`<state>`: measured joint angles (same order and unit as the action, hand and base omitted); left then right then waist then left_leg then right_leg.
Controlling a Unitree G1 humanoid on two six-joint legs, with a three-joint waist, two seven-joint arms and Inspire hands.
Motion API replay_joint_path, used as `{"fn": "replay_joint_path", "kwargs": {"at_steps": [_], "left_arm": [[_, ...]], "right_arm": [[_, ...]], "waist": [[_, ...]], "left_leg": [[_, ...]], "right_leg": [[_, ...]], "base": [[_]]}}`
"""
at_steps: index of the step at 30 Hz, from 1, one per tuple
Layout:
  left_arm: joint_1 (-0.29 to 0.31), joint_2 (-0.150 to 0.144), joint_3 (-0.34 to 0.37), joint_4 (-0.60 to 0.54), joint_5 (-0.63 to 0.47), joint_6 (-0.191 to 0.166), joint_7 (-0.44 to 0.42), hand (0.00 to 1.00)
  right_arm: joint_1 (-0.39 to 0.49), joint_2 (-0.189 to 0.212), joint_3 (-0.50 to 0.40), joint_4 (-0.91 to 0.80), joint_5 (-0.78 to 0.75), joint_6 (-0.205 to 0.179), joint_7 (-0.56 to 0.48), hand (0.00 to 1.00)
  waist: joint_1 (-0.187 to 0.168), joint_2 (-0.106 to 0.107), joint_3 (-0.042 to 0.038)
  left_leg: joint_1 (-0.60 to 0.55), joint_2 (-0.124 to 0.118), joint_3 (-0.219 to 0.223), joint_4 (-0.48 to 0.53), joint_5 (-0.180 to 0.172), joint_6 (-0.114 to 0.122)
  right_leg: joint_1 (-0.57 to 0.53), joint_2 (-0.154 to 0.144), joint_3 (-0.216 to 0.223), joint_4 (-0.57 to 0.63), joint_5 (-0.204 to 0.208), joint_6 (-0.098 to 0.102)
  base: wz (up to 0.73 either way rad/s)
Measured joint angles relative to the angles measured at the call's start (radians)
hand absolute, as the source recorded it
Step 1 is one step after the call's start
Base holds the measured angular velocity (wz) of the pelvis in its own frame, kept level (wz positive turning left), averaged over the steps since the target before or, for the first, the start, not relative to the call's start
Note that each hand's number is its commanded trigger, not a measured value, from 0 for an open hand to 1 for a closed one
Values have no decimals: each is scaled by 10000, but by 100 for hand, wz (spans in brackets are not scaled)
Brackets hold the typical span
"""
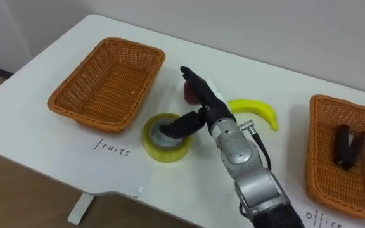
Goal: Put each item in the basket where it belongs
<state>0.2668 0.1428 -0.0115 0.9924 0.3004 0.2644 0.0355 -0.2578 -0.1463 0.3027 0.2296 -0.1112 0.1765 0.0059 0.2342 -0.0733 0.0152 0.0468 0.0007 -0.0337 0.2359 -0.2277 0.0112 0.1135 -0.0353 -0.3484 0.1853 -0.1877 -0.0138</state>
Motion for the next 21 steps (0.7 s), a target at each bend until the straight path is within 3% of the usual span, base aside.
{"fn": "replay_joint_path", "kwargs": {"at_steps": [7, 11, 21], "left_arm": [[-86, -6, 18, -28, 0, 18, -114, 0], [-88, 1, 95, -67, -1, 201, -292, 0], [-136, 3, 94, -225, -5, 204, -297, 0]], "right_arm": [[-3, -89, 301, 429, -632, 156, -23, 0], [-4, -90, 300, 428, -1372, 303, 28, 0], [-4, -94, 293, 432, -1815, 445, 411, 0]], "waist": [[207, 31, -29], [207, 19, -98], [209, -5, -107]], "left_leg": [[-83, 12, 3, 5, 0, 1], [-72, 1, 10, 10, 8, 14], [-7, 1, 10, 10, 9, 16]], "right_leg": [[-18, -81, -123, 10, -16, 26], [-13, -92, -117, 22, -16, 26], [41, -96, -114, 25, -16, 26]], "base": [[2], [0], [0]]}}
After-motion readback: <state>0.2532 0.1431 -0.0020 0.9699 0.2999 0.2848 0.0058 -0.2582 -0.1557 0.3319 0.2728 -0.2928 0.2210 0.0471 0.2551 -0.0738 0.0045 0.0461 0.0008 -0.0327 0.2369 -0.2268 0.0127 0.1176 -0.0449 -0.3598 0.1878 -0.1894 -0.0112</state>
